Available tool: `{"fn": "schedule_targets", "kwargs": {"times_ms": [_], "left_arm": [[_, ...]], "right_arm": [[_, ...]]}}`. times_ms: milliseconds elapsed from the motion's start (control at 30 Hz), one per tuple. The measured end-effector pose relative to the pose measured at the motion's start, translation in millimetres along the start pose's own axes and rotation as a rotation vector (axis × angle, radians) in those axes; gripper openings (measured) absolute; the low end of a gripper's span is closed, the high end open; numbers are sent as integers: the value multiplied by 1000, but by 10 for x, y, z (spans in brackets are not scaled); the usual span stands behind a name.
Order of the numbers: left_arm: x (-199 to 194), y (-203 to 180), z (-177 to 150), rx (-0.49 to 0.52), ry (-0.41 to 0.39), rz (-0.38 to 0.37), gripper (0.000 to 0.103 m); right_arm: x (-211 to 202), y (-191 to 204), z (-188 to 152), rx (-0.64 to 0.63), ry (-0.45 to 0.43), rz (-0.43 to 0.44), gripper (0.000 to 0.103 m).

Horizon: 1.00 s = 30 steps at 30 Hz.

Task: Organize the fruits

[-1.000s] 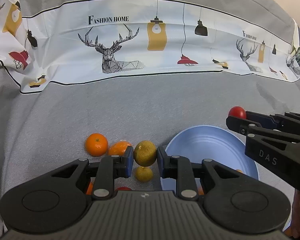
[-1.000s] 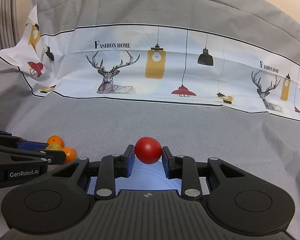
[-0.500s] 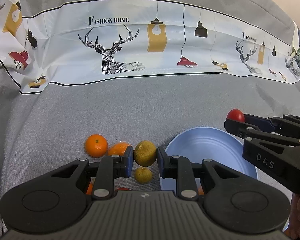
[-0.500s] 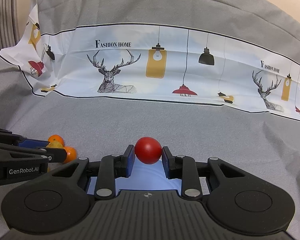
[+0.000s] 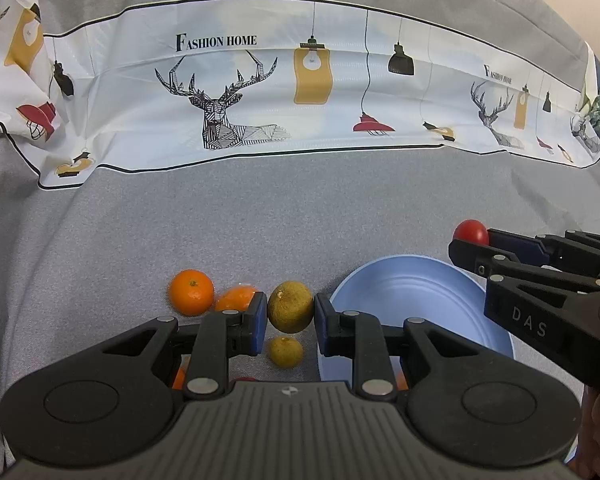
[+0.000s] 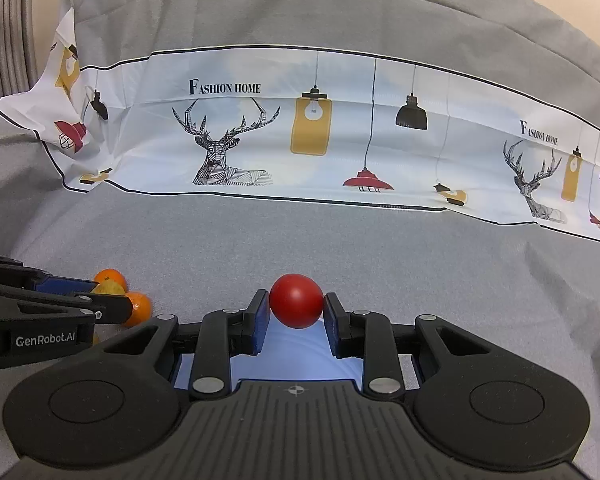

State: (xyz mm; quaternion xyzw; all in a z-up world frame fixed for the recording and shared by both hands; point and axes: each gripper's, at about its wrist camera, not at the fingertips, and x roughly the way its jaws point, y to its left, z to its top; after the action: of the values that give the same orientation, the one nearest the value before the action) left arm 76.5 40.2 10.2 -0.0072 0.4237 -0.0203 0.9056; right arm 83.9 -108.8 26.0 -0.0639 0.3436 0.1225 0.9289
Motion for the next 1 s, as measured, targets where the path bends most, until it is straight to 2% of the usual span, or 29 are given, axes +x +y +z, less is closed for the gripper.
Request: {"fn": "schedule_targets", "kwargs": {"times_ms": [167,267,333,467,600,767,1000], "left_arm": [[5,-15,3,1,3,0,27],[12,-32,1,3,5,-3,27],[22,-39,3,-1,9,-12,27],[72,-23,8,-35,32,-49,27],[124,-101,-2,-34,53,-80,27],[191,-305,-42,17,75,-114,27],[282,-454,-69,54,95,-129,27]], "right_arm": [[-8,-12,8,4,-3,-10,30],[4,-65,4,7,5,-55,30],[23,-187,1,53,26,-99,30],[38,-447,-34,168,58,-129,30],[58,-477,-79,176,77,-107,30],[127,-402,-114,150,118,-70,30],[170,-350,-129,132,146,-70,30]]}}
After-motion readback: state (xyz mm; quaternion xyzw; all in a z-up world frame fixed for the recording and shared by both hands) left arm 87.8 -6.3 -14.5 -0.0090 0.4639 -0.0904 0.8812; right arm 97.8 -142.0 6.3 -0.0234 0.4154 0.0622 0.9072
